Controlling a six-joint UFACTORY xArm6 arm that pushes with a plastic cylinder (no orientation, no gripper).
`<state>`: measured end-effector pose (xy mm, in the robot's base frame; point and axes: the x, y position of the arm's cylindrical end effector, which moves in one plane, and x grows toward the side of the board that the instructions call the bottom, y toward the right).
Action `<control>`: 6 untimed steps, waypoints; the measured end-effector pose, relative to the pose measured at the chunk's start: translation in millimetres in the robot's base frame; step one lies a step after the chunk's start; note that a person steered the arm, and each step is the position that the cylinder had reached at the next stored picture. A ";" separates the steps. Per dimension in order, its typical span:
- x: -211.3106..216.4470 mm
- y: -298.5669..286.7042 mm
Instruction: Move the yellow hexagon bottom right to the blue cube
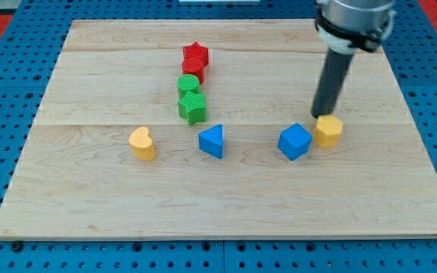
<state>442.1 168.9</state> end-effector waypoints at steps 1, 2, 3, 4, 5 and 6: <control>9.1 19.6; 24.4 6.4; 1.4 -13.3; 34.8 -44.0; 55.9 -11.1; 62.6 3.2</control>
